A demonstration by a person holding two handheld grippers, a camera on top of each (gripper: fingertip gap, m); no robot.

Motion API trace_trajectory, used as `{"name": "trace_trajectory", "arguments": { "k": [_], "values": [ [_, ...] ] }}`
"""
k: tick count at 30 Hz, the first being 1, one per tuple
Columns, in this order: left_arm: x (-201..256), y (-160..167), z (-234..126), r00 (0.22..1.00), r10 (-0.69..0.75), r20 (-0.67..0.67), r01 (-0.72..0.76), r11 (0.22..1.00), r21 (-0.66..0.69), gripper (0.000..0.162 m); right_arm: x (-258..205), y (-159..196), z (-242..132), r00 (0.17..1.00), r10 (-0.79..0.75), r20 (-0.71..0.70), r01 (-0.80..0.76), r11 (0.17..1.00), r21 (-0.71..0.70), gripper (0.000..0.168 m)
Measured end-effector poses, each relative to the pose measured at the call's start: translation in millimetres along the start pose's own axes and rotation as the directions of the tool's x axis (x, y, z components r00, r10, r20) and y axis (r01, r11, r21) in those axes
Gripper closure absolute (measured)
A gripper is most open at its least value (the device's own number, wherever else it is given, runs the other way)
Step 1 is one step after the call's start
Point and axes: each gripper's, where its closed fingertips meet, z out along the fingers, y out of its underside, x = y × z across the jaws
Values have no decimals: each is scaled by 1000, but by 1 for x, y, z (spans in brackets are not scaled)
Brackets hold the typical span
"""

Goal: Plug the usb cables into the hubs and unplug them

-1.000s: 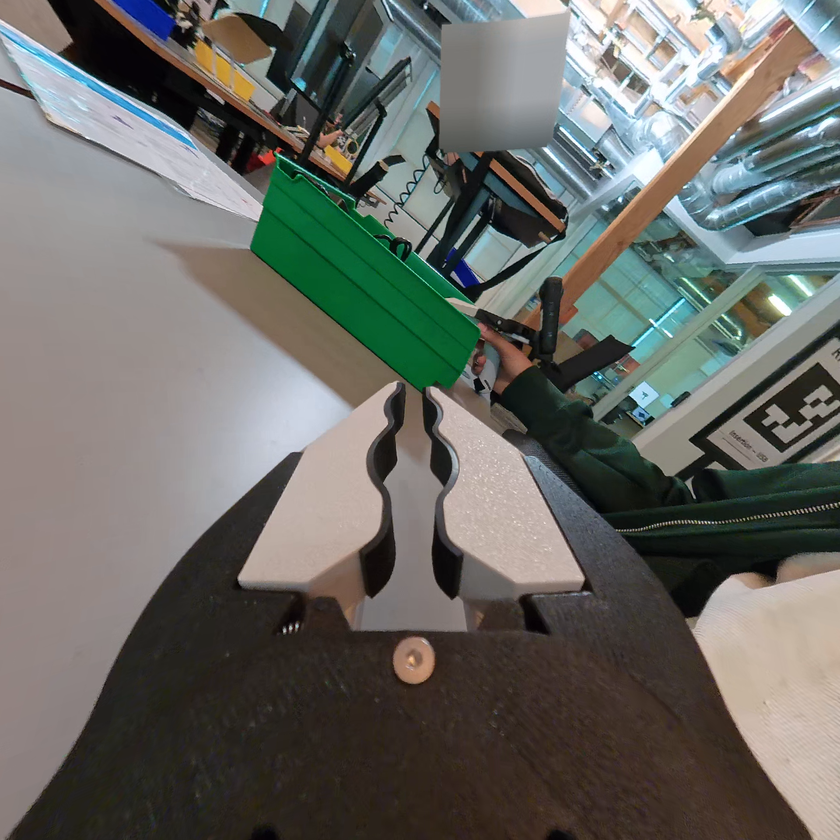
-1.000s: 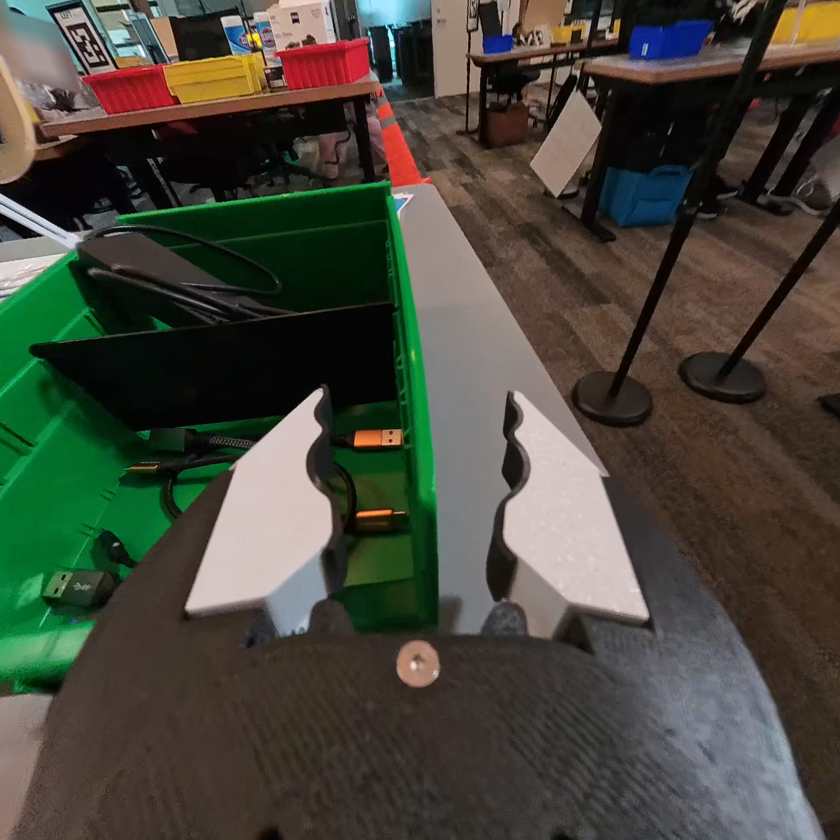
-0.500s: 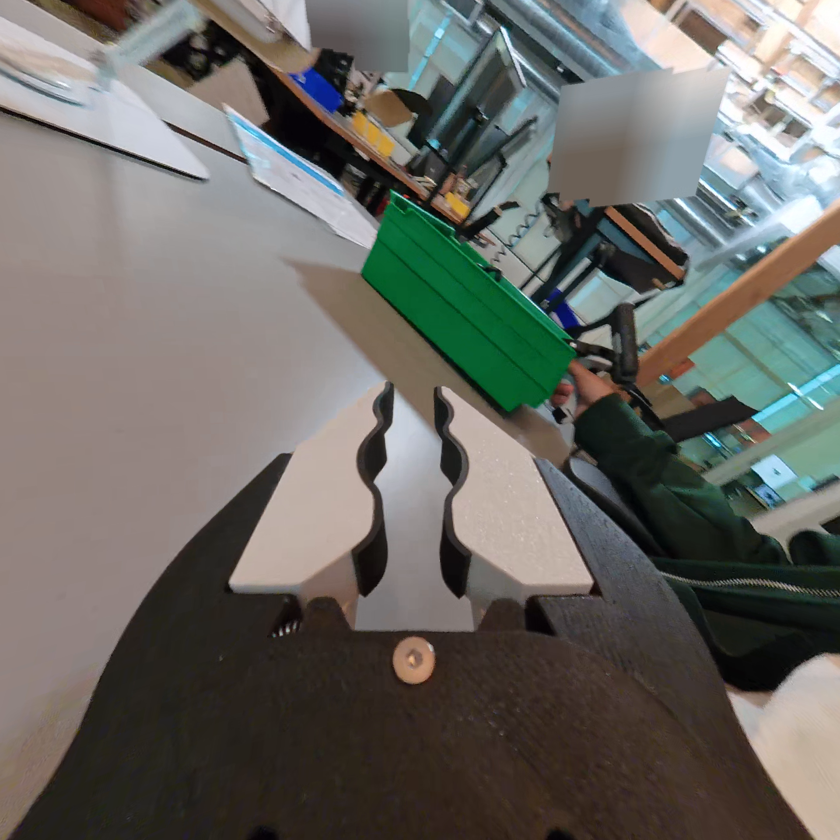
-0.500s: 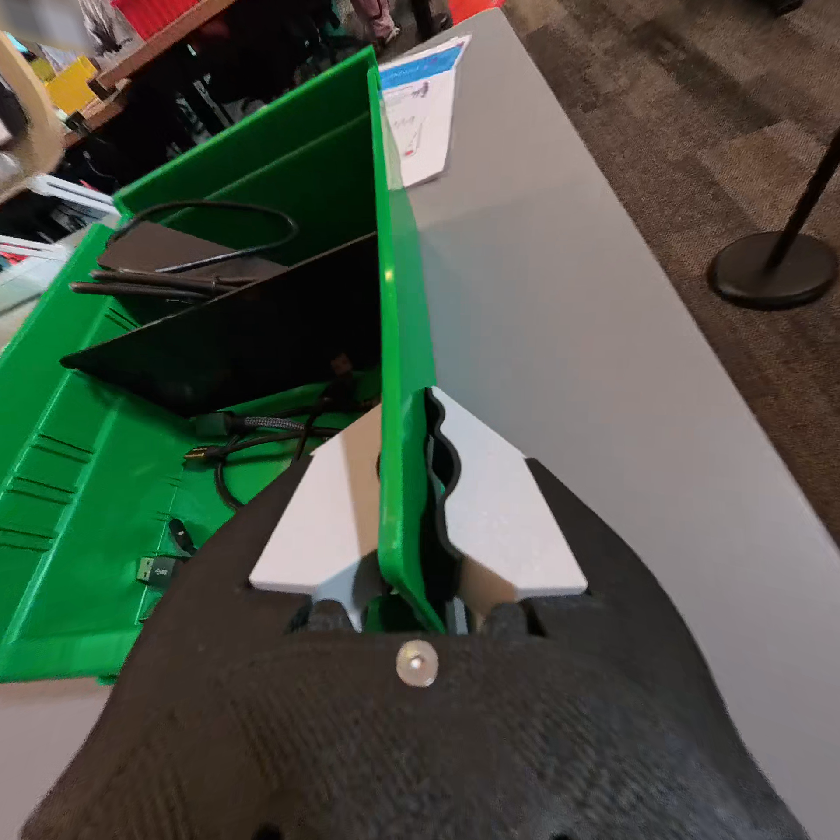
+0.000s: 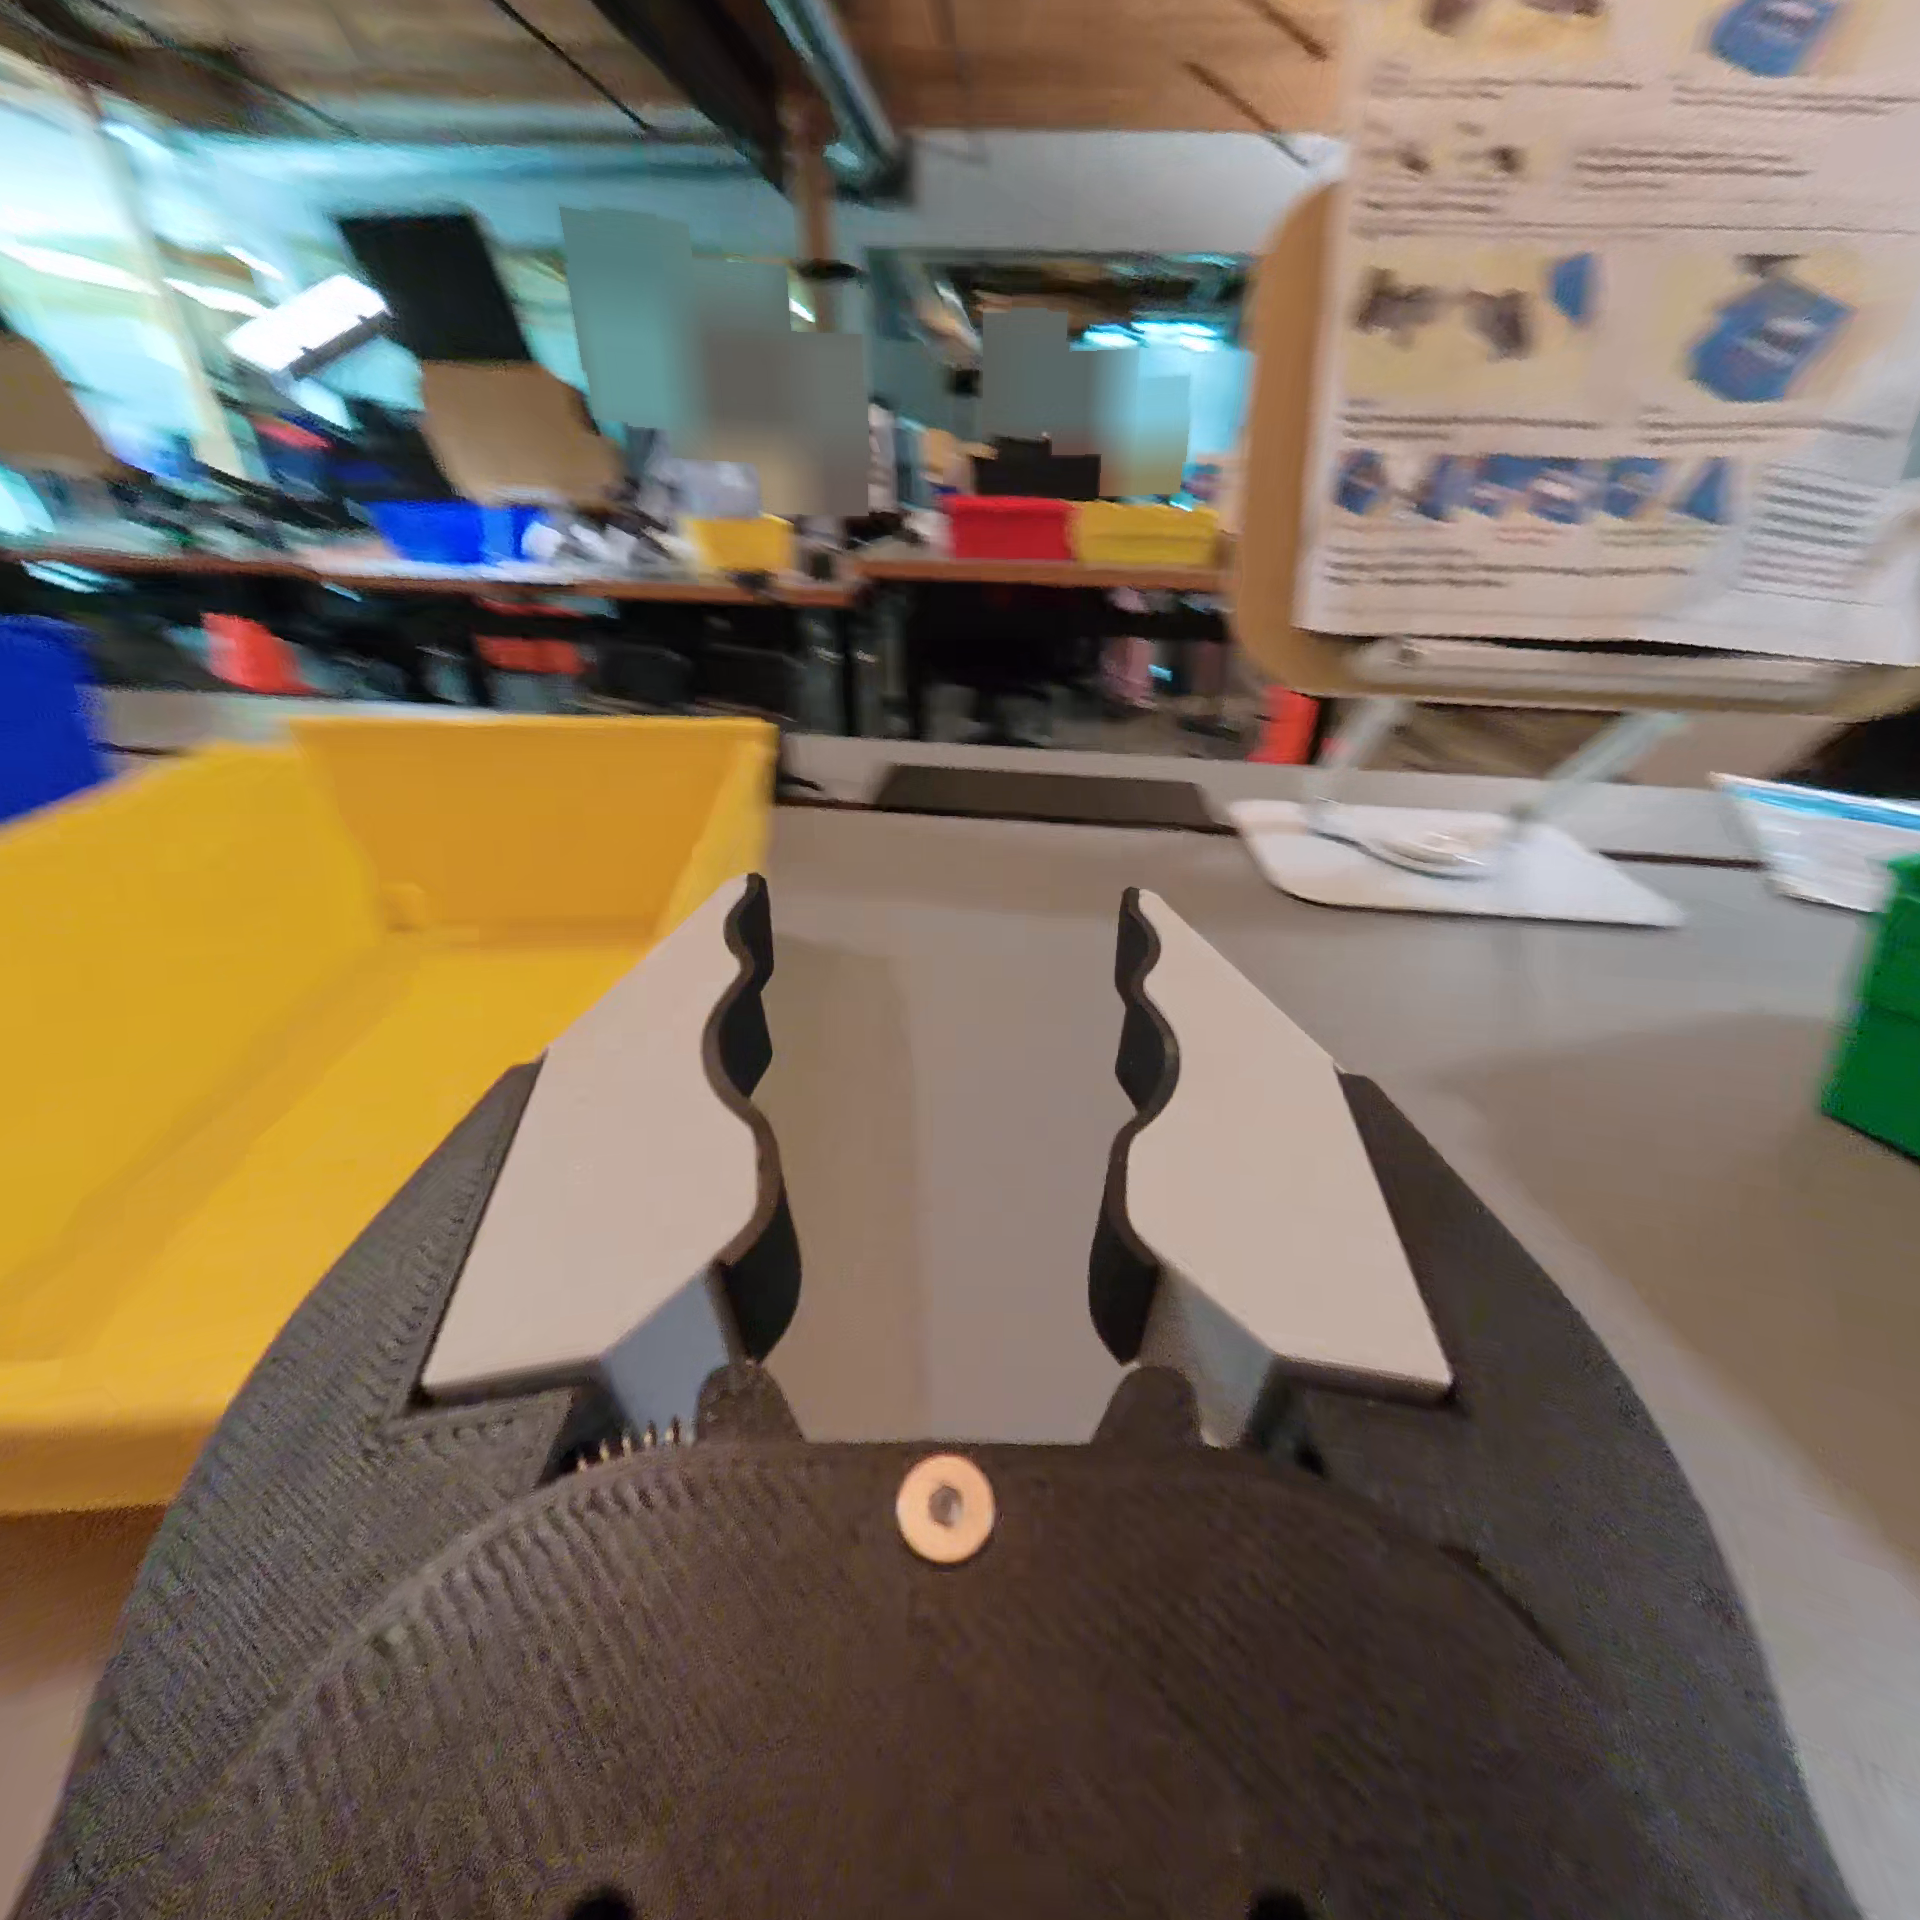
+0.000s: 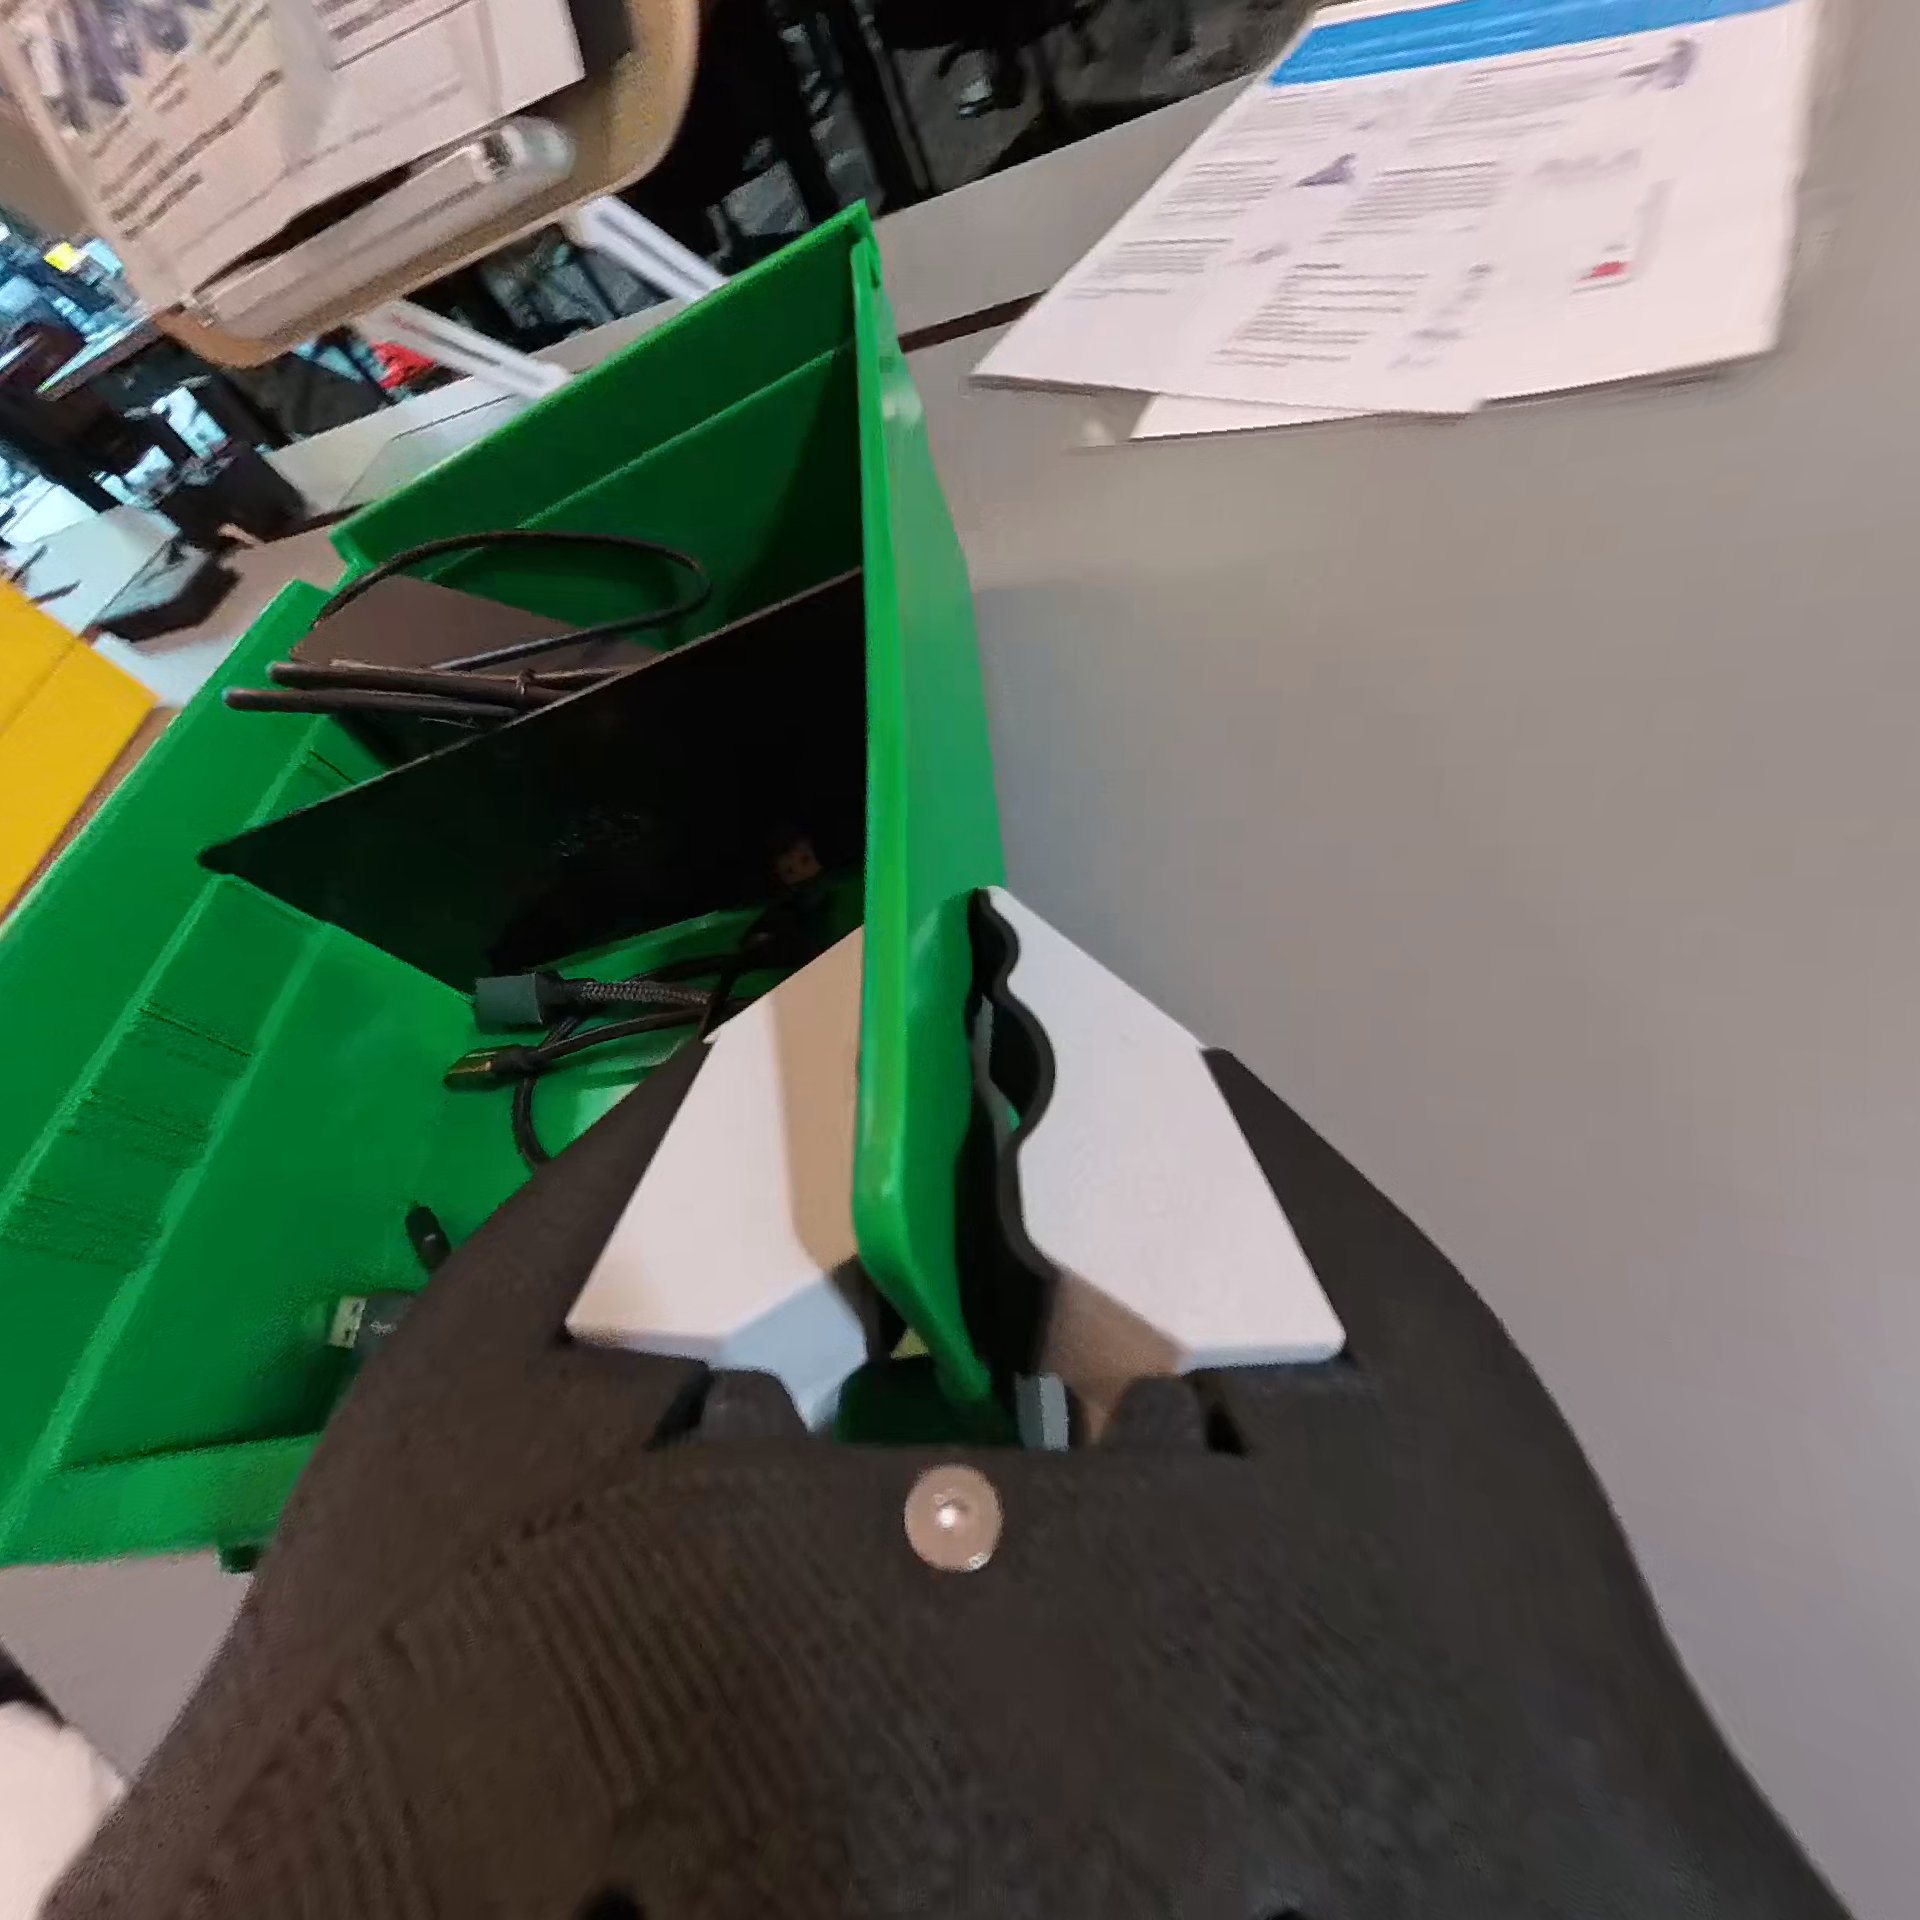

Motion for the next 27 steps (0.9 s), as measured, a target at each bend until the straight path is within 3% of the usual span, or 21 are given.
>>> {"name": "trace_trajectory", "arguments": {
  "k": [1, 4, 8, 10, 12, 15, 20, 23, 27],
  "values": [
    [-19, -5, -1, 997, 38, 70, -40, 999, 26, 100, -9, 0, 6, 1000, -16, 21, 16, 1000, -7, 163],
    [-52, 9, 4, 966, 181, 183, -178, 983, -34, 105, -37, 0, 21, 995, -58, 81, 60, 998, -22, 163],
    [-54, 53, 20, 965, 236, 117, -206, 951, -229, 94, -73, 10, 42, 988, -52, 148, 62, 996, -63, 163],
    [-62, 54, 25, 952, 263, 154, -221, 944, -243, 113, -97, 16, 55, 984, -46, 171, 59, 996, -71, 163],
    [-76, 54, 28, 929, 307, 205, -250, 932, -260, 152, -125, 20, 67, 979, -78, 188, 92, 993, -68, 163],
    [-76, 54, 31, 949, 290, 126, -249, 931, -267, 159, -169, 28, 87, 965, -124, 232, 142, 988, -59, 163],
    [-112, 11, 15, 974, 177, 142, -144, 965, -219, 159, -236, 54, 129, 950, -133, 281, 156, 986, -60, 163],
    [-140, -23, -1, 986, 61, 157, -35, 985, -167, 160, -282, 63, 153, 955, -131, 266, 151, 987, -58, 164],
    [-182, -63, -31, 976, 11, 217, 16, 993, -120, 160, -351, 76, 190, 970, -85, 228, 100, 993, -58, 162]
  ]
}}
